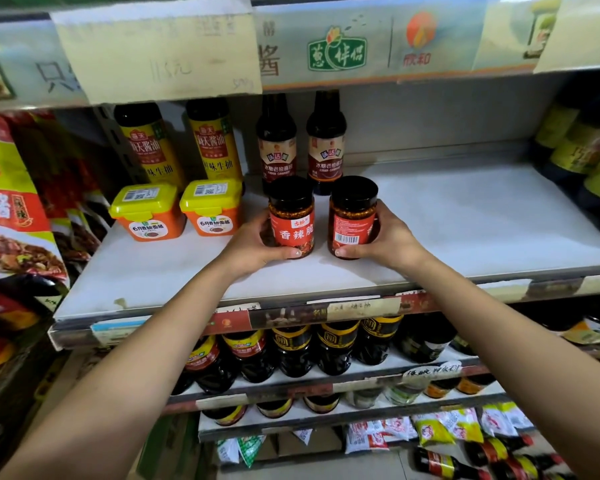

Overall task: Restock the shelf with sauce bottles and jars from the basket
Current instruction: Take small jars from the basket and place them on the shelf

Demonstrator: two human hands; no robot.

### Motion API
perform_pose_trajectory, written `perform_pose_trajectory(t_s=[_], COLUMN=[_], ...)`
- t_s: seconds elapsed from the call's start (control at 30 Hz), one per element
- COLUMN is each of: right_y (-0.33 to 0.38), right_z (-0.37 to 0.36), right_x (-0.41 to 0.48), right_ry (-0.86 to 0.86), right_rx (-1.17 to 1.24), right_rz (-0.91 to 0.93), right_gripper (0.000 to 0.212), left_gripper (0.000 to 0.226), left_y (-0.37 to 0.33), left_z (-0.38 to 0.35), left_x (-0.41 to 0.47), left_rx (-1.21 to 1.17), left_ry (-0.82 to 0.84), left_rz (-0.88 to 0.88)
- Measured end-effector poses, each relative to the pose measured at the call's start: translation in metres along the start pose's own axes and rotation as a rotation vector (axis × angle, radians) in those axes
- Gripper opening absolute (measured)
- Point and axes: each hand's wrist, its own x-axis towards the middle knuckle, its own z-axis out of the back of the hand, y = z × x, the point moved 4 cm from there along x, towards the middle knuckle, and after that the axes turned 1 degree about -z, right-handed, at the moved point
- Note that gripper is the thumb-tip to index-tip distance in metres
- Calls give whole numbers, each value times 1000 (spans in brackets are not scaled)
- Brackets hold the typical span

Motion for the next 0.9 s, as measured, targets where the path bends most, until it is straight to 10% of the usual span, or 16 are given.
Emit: perform_pose_trajectory(t_s=[0.9], right_y=[-10], right_z=[14], right_x=[4], right_ry=[128], right_rx=[174], right_rz=[-55], right_gripper=[82], left_gripper=[67], left_y=[1], left_z=[-1], left_x=[-2], left_rx=[-40], left_ry=[18], left_rz=[34])
